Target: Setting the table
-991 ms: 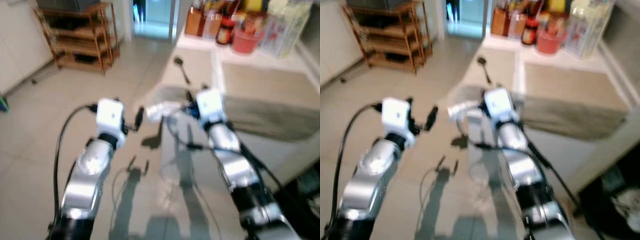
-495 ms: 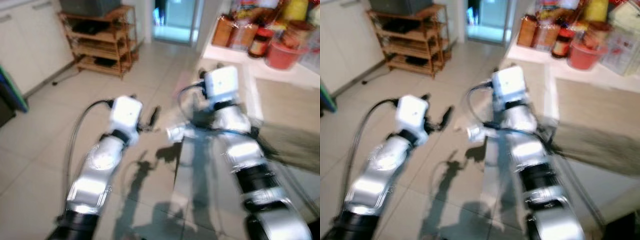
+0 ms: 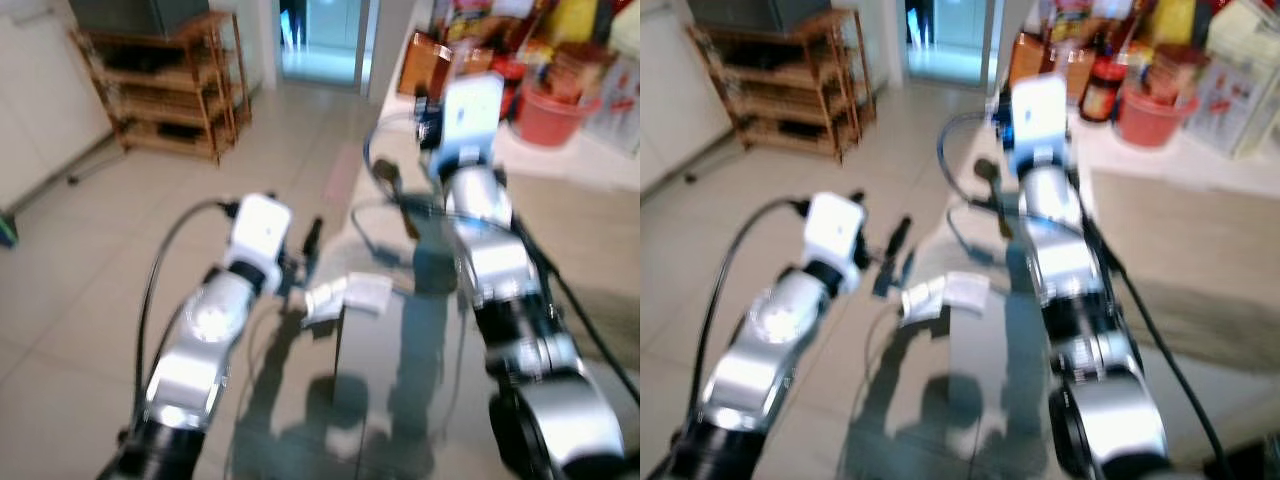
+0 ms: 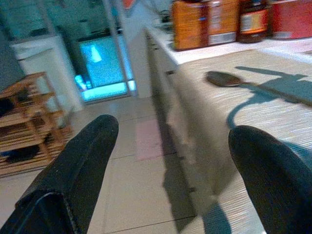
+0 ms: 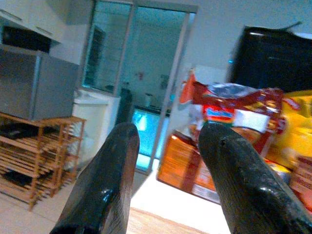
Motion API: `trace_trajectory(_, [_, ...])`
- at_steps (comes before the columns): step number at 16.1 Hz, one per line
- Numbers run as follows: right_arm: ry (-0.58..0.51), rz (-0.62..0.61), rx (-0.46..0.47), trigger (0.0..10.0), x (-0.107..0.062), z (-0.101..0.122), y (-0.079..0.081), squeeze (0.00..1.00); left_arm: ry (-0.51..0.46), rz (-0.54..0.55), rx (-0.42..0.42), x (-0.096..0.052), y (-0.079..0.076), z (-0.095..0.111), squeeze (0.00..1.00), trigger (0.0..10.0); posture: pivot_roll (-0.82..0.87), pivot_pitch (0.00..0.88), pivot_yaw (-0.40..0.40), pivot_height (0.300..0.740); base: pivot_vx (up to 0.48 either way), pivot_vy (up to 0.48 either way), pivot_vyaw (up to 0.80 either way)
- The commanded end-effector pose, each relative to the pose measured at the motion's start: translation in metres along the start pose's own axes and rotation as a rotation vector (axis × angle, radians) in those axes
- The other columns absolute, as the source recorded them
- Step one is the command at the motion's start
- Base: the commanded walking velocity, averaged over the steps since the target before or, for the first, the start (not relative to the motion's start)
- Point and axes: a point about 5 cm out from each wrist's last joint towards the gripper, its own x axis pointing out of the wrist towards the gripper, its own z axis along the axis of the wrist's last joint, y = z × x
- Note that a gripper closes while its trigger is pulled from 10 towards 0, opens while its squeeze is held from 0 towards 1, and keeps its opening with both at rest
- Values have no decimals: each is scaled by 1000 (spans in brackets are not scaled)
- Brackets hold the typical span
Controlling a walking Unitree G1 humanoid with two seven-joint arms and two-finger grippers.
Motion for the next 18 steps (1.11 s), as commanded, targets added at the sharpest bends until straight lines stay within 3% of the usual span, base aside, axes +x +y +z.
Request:
trace_trajectory(1, [78,-26,17,10000,2,-13,-4,0,-1,1,-6,-1,1,0,0,10000,51,0,12,740,0,0,0])
trace_trajectory(3, [147,-52,-7,10000,13,-22,-10,0,-3,-17,-11,-3,-3,0,0,10000,61,0,15,740,0,0,0])
trace_trajectory(4, [233,-55,18,10000,17,-32,-11,0,0,-19,-8,-5,-4,0,0,10000,73,0,15,740,0,0,0])
trace_trajectory(9, [413,-77,-8,10000,19,-52,-10,0,22,-4,10,-18,4,-2,0,10000,131,0,9,740,0,0,0])
trace_trajectory(12, [600,-79,-13,10000,8,-74,-14,0,30,-2,18,-20,7,-2,0,10000,140,0,7,740,0,0,0])
trace_trajectory(18, [776,-120,-1,10000,-7,-94,-24,0,29,-6,17,-20,4,0,0,10000,128,0,-6,740,0,0,0])
